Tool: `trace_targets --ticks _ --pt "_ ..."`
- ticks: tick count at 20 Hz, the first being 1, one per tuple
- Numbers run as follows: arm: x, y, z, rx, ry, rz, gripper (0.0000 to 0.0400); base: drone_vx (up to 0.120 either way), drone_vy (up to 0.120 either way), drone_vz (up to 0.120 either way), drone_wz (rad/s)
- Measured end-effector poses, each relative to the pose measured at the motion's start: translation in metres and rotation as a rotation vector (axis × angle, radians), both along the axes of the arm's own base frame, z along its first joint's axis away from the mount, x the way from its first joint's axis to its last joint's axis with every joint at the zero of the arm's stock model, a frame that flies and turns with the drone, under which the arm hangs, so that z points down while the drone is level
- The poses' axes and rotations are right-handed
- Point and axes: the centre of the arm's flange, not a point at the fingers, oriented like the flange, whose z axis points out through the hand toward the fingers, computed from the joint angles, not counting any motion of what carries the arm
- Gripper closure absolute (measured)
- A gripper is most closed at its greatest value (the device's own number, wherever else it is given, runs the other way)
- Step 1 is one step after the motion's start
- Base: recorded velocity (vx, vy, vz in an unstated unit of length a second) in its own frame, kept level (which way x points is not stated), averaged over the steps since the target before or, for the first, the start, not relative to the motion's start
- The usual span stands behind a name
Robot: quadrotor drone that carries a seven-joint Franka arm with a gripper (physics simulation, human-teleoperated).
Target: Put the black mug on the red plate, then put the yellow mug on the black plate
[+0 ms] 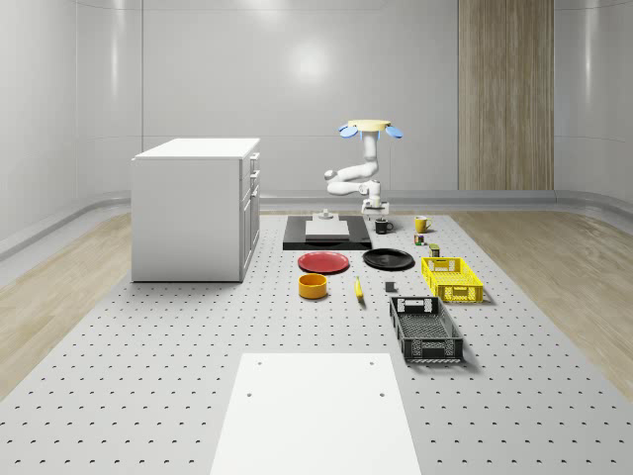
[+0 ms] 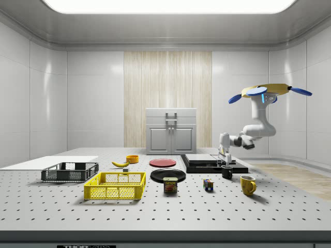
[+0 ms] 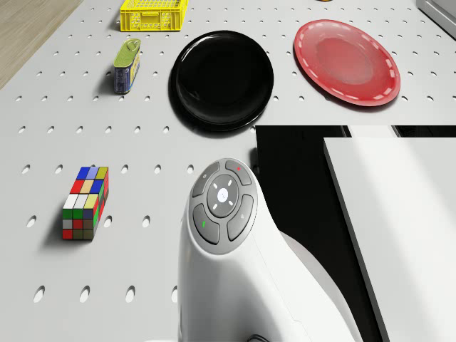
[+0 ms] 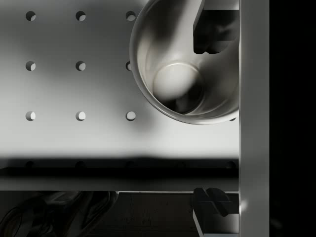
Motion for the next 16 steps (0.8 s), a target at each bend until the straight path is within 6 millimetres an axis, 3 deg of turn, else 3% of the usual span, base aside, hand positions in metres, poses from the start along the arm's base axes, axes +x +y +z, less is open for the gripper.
trace_targets --ticks 3,6,10,16 --pt "0.0001 0.0000 0.0005 0.000 0.000 0.000 0.0141 0.000 0.000 0.000 0.000" --pt "0.0001 -0.0001 0.0008 0.000 0.000 0.000 0.0220 0.000 0.000 0.000 0.000" --pt "0.0001 -0.0001 0.0009 0.000 0.000 0.000 0.0264 0.000 0.000 0.000 0.000" --pt "0.0001 -0.0001 0.0003 0.000 0.000 0.000 0.0284 0.000 0.000 0.000 0.000"
